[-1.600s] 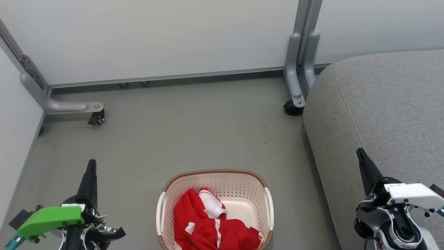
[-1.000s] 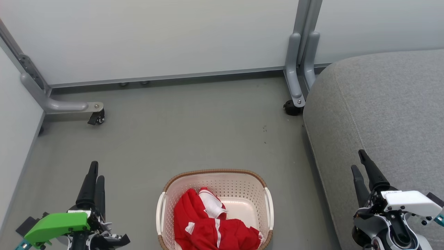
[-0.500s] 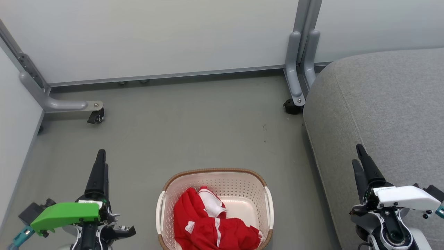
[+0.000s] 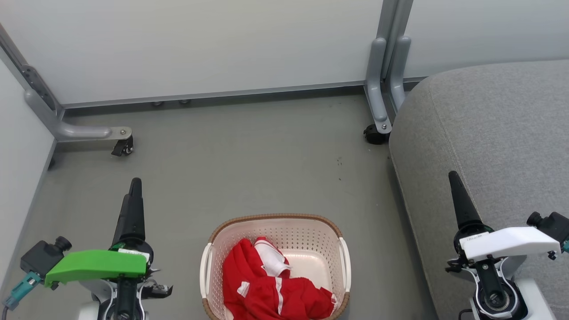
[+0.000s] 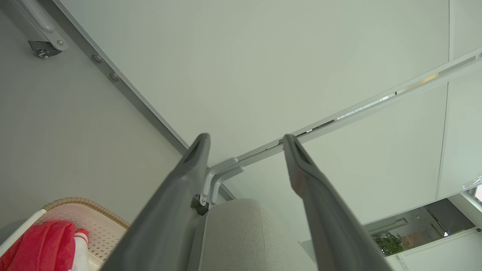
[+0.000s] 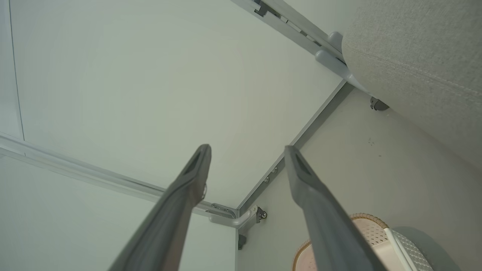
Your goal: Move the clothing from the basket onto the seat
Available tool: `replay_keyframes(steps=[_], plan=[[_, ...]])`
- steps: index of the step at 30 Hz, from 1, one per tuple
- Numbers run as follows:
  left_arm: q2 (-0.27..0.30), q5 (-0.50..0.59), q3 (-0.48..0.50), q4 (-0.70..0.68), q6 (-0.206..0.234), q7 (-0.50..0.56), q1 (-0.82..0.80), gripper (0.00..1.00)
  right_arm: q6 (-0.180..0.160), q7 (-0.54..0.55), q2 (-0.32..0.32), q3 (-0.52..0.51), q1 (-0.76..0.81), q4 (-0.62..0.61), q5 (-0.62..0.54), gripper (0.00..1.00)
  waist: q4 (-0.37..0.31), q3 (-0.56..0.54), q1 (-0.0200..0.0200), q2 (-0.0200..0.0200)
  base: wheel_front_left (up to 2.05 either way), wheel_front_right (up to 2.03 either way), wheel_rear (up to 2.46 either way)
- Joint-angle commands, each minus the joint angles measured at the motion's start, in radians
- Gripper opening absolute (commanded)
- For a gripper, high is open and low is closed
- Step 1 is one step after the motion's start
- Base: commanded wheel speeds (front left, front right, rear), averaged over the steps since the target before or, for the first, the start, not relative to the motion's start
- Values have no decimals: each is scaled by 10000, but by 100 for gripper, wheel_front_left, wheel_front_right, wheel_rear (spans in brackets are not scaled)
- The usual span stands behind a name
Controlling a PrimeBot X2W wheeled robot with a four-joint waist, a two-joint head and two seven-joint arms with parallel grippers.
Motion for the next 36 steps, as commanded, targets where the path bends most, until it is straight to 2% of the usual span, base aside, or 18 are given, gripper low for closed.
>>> replay_keyframes(steps=[1, 23, 36], plan=[[59, 505, -57, -231, -23, -113, -314, 100, 4, -126, -91, 84, -234, -257, -560, 100, 8, 5, 0, 0, 0, 0, 0], [193, 4126, -457, -182, -31, -832, -73, 100, 6, -840, -242, 580, -13, -321, -4537, 100, 43, 45, 0, 0, 0, 0, 0], [145, 5799, -561, 208, -36, -1183, 9, 100, 6, -1197, -152, 713, 27, -45, -6182, 100, 58, 34, 0, 0, 0, 0, 0]])
